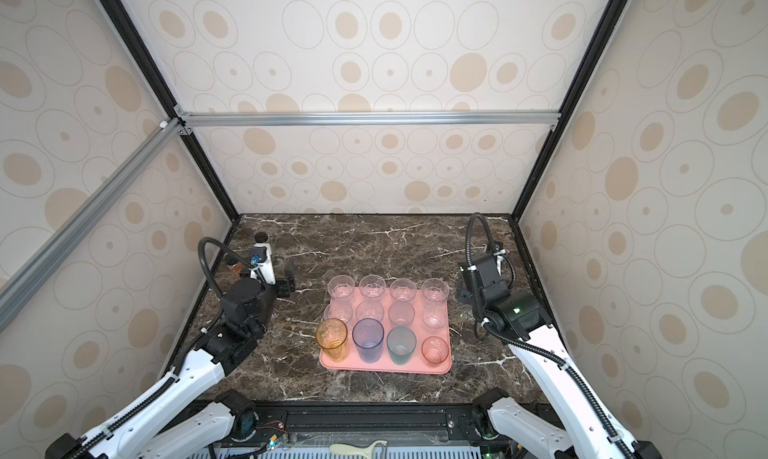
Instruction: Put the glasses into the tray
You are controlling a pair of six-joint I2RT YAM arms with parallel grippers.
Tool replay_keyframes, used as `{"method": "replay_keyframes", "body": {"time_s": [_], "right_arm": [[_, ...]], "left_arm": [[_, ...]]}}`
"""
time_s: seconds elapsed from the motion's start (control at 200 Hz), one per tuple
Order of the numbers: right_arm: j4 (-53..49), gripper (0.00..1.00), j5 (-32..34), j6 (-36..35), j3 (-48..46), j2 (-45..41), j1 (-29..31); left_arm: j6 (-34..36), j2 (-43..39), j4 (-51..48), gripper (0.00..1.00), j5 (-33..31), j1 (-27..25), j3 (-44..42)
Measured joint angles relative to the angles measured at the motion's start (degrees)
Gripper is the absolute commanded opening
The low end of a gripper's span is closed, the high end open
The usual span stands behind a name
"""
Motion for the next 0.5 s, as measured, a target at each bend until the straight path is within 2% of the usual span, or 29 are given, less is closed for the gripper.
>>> {"method": "replay_keyframes", "body": {"time_s": [0.095,0.185,0.36,0.5], "right_arm": [[10.14,0.83,3.69,-2.32,-7.63,0.42,-1.75],[18.32,0.85,5.42,-4.02,-13.38,1.97,-4.04],[29.24,0.86,6.62,-5.09,-17.29,8.63,-10.45],[36.94,0.86,6.62,-5.51,-21.42,11.98,-13.16]], "left_arm": [[1.51,0.46,9.07,0.80,-4.85,0.79,-6.71],[2.10,2.62,15.34,0.80,-7.48,1.18,-10.82],[2.91,9.42,26.91,0.80,-11.06,1.40,-14.58],[4.87,16.04,37.27,0.82,-14.01,2.19,-16.83]]}}
